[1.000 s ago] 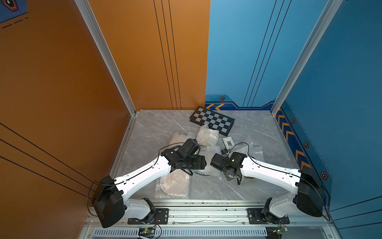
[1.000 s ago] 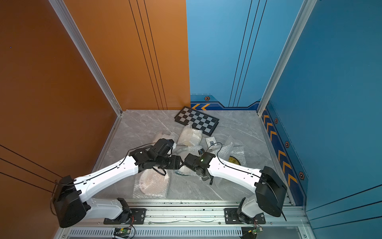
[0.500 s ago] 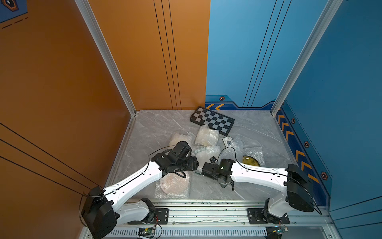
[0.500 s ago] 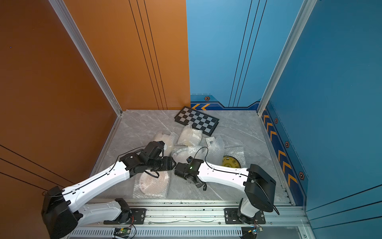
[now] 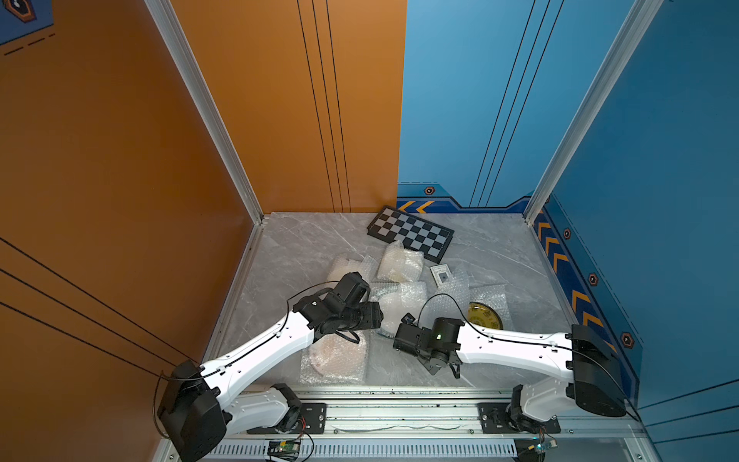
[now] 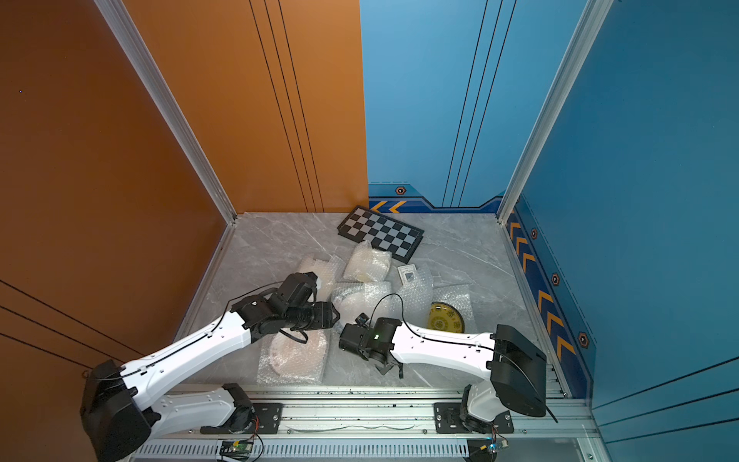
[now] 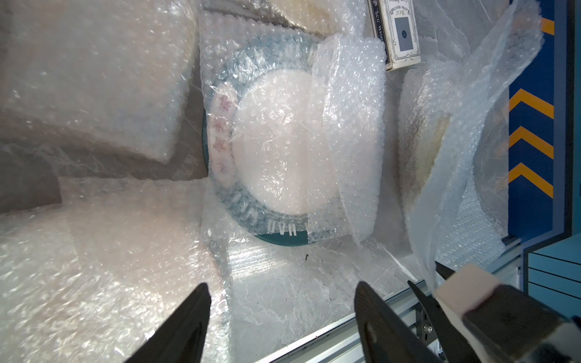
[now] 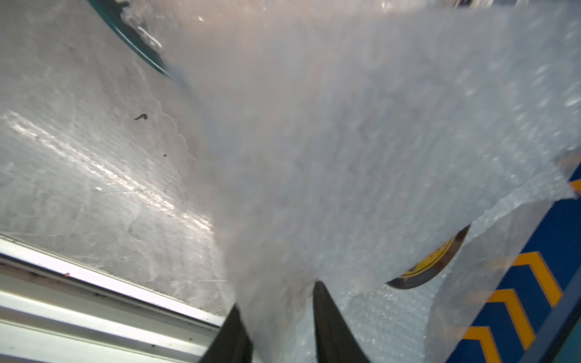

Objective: Unpack dinner plates from bubble wrap
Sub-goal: Unwrap the bubble wrap at the center of the board.

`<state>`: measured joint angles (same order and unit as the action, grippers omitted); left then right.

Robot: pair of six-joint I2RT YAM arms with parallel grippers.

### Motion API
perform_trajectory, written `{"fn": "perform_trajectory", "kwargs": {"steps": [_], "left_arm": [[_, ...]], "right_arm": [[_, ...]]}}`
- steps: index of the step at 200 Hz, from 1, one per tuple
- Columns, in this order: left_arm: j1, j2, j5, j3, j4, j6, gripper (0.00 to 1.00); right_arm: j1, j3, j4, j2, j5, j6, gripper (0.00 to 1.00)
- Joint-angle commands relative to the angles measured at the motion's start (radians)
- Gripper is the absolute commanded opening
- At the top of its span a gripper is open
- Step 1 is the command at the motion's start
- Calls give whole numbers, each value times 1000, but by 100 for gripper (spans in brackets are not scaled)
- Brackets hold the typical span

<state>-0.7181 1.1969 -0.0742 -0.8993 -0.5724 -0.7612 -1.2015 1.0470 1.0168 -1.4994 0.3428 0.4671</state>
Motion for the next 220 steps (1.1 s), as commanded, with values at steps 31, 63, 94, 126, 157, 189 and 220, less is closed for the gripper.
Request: {"fn": "perform_trajectory", "kwargs": {"steps": [31,63,94,126,157,189,220], "left_arm": [[4,62,-29,-100,20,13,75],[-23,181,-68,-255,29,54,76],[-76,335,-109,-417,28,104,77],[-119,483,-145,-572,20,128,77],[-155,612,-190,-722,-16,154,77],[-193,686,-202,-805,-41,174,77],[-204,694,-205,-789,-40,165,77]], "right_arm": [[54,-39,-38,246,-65,93,68],[414,-130,-43,612,-180,215,80],[935,-148,70,657,-382,258,80],[1131,-215,4,507,-556,262,79],[1127,-210,-154,465,-625,280,77],[1119,-204,-196,422,-663,283,74],[1157,-163,-92,477,-573,271,73]]}}
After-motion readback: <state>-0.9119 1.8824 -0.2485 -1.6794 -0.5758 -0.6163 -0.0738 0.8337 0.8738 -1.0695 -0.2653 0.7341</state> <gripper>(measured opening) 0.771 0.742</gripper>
